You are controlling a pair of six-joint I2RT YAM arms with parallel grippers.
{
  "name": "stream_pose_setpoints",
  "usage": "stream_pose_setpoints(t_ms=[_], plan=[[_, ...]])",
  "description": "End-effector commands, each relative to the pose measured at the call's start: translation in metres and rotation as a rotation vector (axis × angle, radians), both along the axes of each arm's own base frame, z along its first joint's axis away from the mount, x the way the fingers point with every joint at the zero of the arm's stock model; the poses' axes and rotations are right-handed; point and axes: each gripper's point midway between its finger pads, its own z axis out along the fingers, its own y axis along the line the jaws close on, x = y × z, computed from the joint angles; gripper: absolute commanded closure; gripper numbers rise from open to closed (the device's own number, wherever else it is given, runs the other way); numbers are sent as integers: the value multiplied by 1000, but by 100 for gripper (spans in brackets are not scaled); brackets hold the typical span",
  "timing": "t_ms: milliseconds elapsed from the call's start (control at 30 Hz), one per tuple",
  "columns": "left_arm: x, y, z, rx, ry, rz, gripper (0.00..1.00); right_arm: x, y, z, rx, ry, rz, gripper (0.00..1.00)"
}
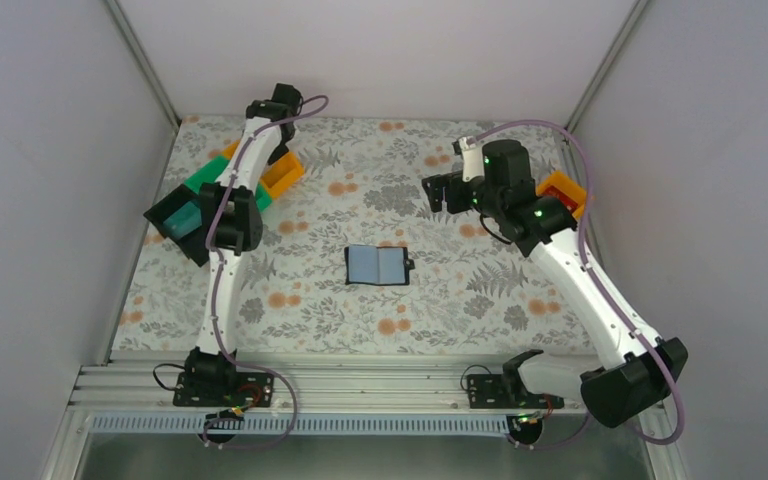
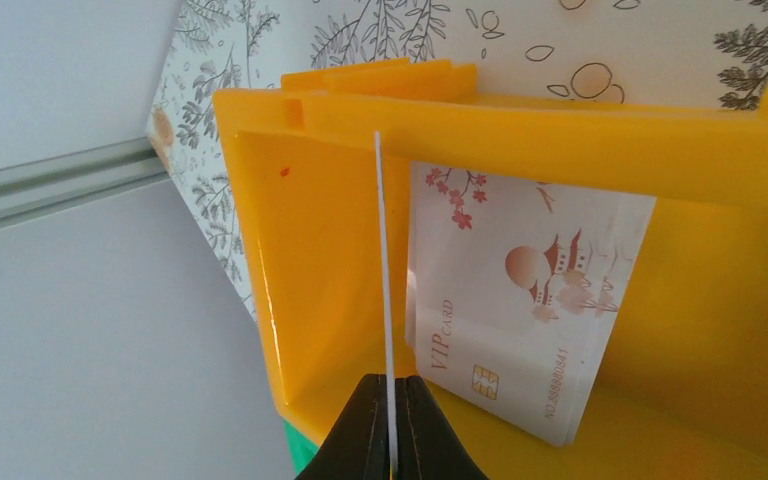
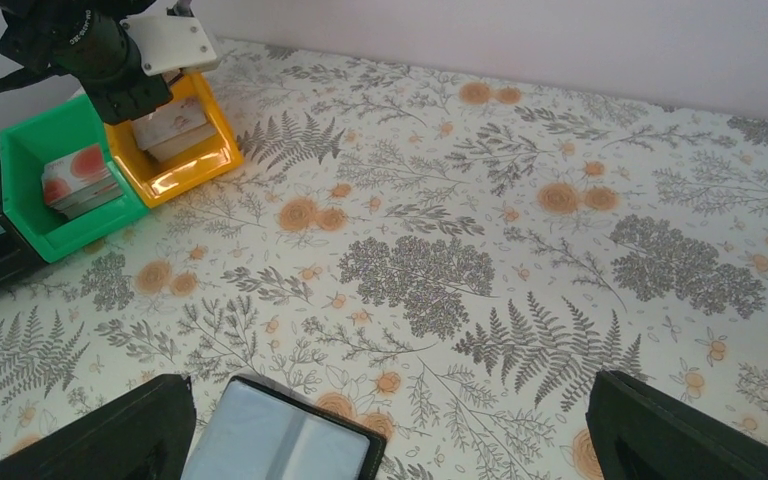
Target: Take the credit cards out of the card holder
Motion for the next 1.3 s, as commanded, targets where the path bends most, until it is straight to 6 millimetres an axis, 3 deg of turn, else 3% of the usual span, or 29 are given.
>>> stream_pose_setpoints(t_ms=[0,167,433,800,1067,1267], plan=[[1,4,0,62,-13,19,98,6,3,-5,3,0,23,1],[-10,5,-12,83,41,28,98,6,2,-4,5,0,30,1],[-15,9,1,107,37,30,98,6,0,-1,-1,-7,36,1],[-16,12,-28,138,94,26,97,6,-1,3,-2,-13,42,1],[-25,-8,-34,-8,144,0,78,4,-3,4,-2,-12,39,1],[-28,-38,-13,-155,136,-68,68,4,-2,7,6,-9,45,1]])
